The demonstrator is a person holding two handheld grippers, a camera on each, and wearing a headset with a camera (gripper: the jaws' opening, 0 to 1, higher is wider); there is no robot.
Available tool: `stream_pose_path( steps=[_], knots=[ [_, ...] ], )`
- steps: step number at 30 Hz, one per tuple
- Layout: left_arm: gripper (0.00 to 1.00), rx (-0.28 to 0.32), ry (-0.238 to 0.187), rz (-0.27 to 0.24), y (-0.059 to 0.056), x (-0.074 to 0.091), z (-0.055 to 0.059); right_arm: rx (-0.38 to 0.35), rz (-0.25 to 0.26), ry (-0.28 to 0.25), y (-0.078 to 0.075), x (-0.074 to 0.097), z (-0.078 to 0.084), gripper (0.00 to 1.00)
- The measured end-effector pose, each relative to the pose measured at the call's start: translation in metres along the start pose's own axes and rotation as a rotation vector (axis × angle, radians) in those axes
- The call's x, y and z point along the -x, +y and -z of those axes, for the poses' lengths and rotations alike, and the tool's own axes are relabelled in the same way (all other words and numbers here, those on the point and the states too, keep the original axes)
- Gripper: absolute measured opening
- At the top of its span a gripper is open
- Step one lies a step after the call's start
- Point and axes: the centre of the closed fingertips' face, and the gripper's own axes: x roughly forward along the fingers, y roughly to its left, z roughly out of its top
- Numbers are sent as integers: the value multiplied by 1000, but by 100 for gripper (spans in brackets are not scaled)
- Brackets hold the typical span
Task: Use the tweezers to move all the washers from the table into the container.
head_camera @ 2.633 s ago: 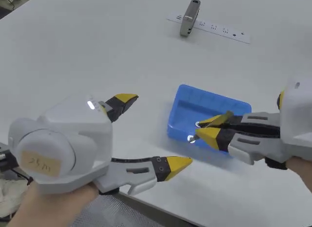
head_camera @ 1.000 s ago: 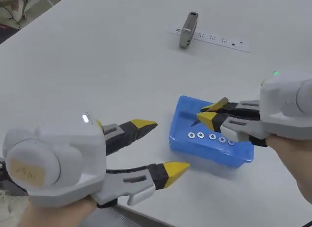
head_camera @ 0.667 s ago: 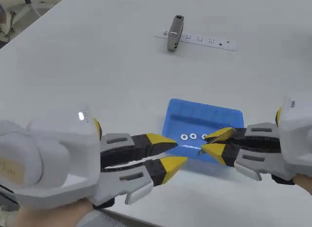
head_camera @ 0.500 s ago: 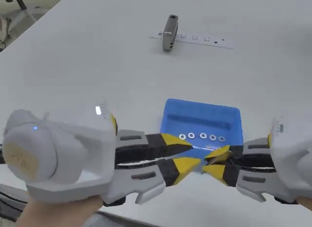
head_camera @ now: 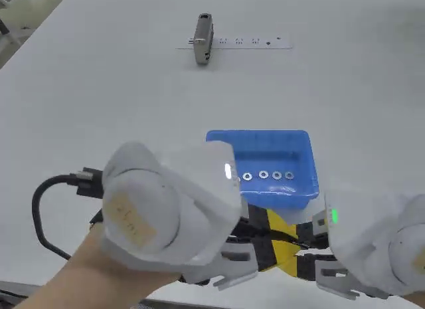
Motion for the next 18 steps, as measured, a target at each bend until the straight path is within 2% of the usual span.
stream_pose_path(
  steps=[1,5,7,11,14,18],
  knots=[
    [0,-6,14,12,0,-1,1,-4,0,2,0,0,2,3],
    [0,-39,65,-6,7,0,7,-27,11,7,-3,2,12,3],
    [0,-43,84,-7,10,0,15,-33,22,17,-6,2,18,3],
    [0,-32,137,-3,14,-8,37,26,33,82,-7,-4,31,3],
    [0,-33,185,-4,18,-10,54,37,29,81,-7,-11,34,3],
    [0,-52,249,-9,21,-11,75,8,20,52,-8,-18,36,4]
  ],
)
